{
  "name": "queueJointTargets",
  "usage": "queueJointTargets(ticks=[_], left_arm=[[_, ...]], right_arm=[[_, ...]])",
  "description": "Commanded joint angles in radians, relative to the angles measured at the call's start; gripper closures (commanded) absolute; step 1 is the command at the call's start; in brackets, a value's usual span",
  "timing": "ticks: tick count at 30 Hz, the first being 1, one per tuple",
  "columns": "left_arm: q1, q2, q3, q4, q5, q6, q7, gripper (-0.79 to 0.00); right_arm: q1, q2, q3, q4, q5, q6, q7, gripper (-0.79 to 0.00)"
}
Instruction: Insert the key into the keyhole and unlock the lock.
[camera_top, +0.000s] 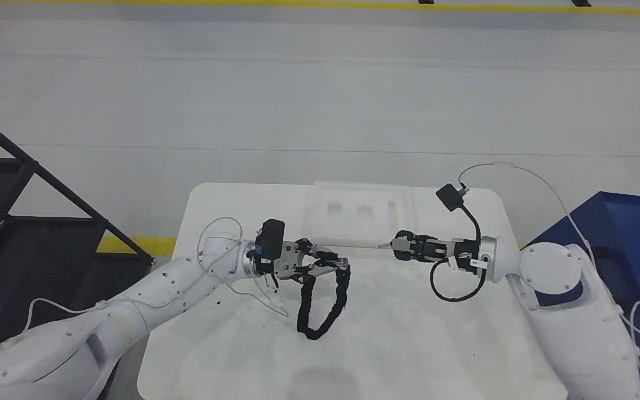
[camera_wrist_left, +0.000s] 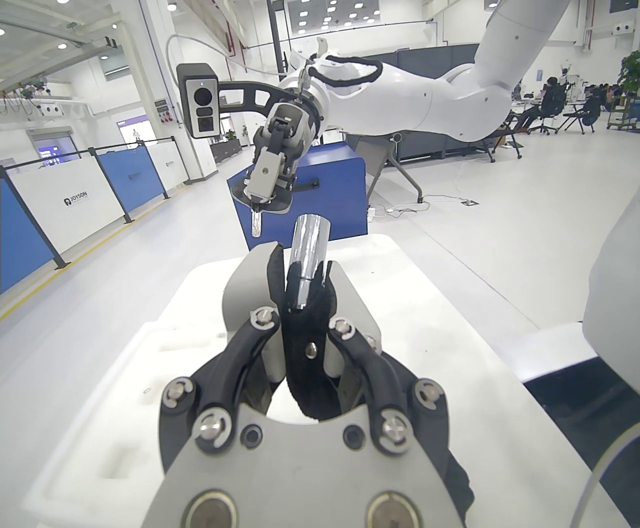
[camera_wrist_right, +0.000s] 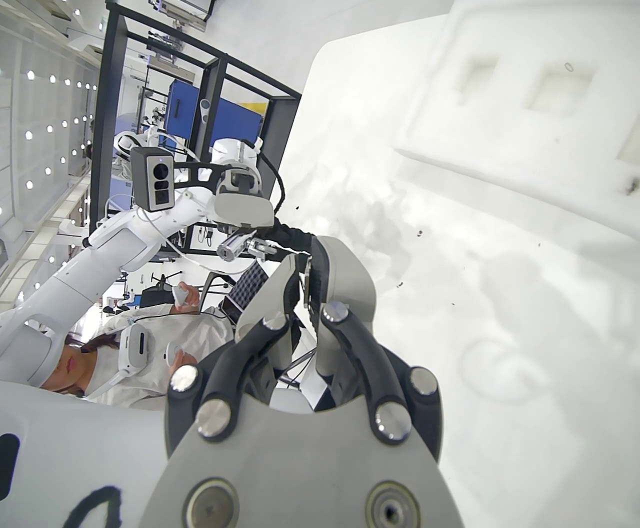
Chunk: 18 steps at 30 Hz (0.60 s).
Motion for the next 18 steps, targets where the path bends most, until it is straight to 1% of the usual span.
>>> queueJointTargets(ticks=[1, 5, 8, 10, 14, 18], left_arm=[[0.004, -0.003, -0.011, 0.006, 0.005, 0.0, 0.0, 0.0], [0.008, -0.012, -0.031, 0.005, 0.021, 0.017, 0.017, 0.0], [0.01, -0.027, -0.042, 0.001, 0.016, 0.023, 0.023, 0.0], [0.007, -0.04, -0.046, 0.005, 0.006, 0.021, 0.021, 0.0], [-0.009, -0.073, -0.041, 0.023, 0.035, 0.028, 0.028, 0.0], [-0.017, -0.117, -0.029, 0.065, 0.047, 0.043, 0.043, 0.0]], right_arm=[[-0.003, 0.001, -0.001, 0.0, 0.024, -0.002, 0.007, 0.0], [-0.014, 0.003, 0.013, -0.024, 0.077, -0.007, 0.01, 0.0], [-0.039, 0.007, 0.033, -0.072, 0.104, -0.025, 0.002, 0.0], [-0.061, 0.011, 0.046, -0.11, 0.095, -0.032, -0.005, 0.0], [-0.114, 0.017, 0.07, -0.197, 0.055, -0.044, -0.038, 0.0], [-0.173, 0.023, 0.09, -0.271, -0.023, -0.038, -0.099, 0.0]])
